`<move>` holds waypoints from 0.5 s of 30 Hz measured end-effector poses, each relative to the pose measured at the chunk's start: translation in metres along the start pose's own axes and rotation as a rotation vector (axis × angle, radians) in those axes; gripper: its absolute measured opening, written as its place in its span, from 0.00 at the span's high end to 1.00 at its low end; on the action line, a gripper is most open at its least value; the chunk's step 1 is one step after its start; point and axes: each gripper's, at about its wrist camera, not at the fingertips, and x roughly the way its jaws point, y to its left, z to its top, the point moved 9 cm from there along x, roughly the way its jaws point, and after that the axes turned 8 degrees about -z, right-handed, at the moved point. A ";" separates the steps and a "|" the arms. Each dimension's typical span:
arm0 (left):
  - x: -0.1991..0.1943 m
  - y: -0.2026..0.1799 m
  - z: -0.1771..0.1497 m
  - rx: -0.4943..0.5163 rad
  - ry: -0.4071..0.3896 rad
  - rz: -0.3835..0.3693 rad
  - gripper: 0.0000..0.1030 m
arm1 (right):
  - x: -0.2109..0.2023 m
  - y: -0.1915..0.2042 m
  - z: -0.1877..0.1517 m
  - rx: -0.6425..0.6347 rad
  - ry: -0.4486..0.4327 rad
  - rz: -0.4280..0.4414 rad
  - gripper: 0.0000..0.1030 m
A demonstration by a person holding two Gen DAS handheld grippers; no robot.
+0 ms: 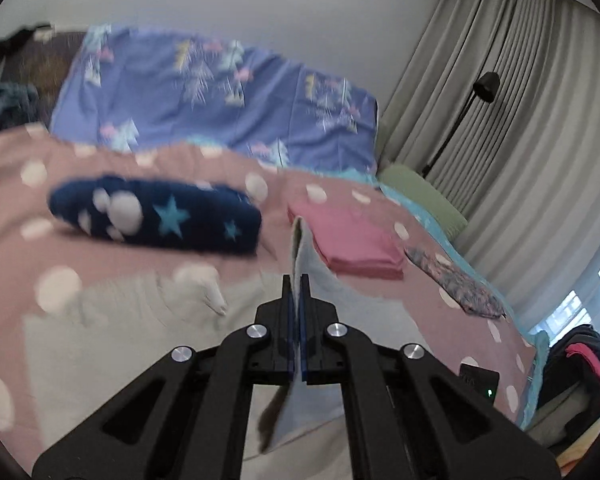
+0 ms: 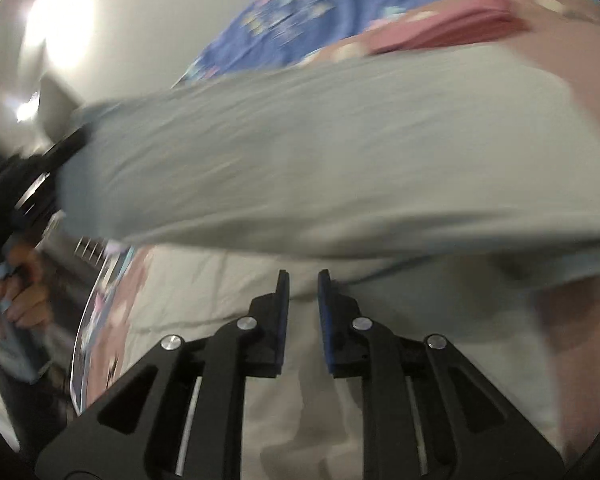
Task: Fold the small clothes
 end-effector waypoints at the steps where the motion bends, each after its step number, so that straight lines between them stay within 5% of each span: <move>1: -0.007 0.004 0.003 0.005 -0.009 0.017 0.99 | 0.001 -0.008 0.001 0.034 0.003 -0.012 0.88; 9: -0.061 0.093 -0.019 -0.121 -0.017 0.206 0.99 | 0.004 -0.007 -0.007 0.022 0.011 -0.057 0.89; 15: -0.090 0.152 -0.050 -0.254 -0.015 0.273 0.99 | 0.002 -0.006 -0.009 0.015 0.010 -0.048 0.85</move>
